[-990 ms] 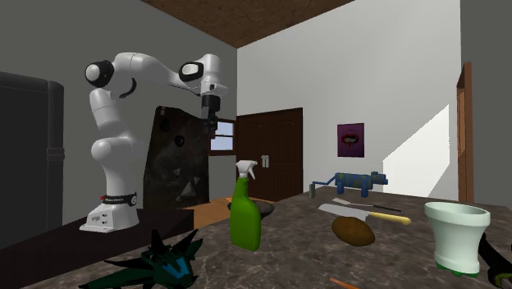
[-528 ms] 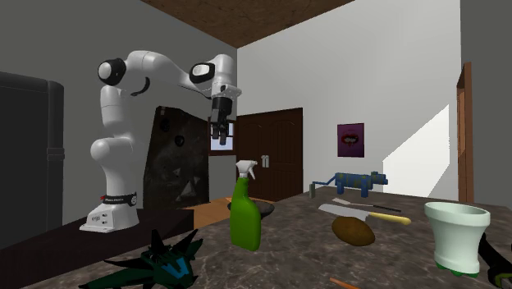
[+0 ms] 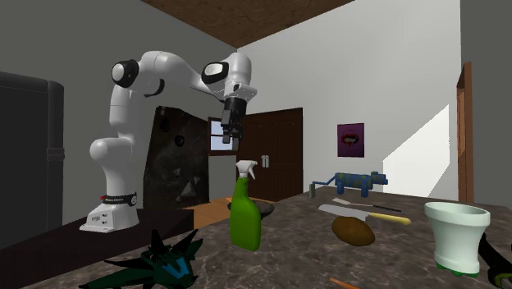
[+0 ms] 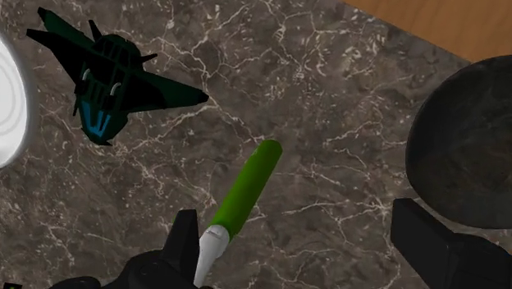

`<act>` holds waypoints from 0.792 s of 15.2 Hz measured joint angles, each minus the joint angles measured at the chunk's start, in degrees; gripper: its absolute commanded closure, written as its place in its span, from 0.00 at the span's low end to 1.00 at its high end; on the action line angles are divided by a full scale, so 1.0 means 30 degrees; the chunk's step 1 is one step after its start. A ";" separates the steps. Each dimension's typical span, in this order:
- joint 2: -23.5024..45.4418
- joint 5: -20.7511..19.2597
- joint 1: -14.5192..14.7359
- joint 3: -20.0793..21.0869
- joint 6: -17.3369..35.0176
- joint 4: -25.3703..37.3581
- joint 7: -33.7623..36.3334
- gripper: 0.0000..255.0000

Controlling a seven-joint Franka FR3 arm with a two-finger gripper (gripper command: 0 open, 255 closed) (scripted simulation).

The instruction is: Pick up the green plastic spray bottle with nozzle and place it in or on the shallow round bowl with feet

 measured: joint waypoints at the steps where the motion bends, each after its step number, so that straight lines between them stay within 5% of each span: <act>1: 0.0819 -0.0043 -0.0141 -0.0133 0.0051 0.0809 -0.0033 0.00; 5: 0.2955 -0.0210 -0.0607 -0.0561 0.0067 0.2959 -0.0131 0.00; 12: 0.3550 -0.0289 -0.0928 -0.0764 0.1412 0.2285 -0.0147 0.00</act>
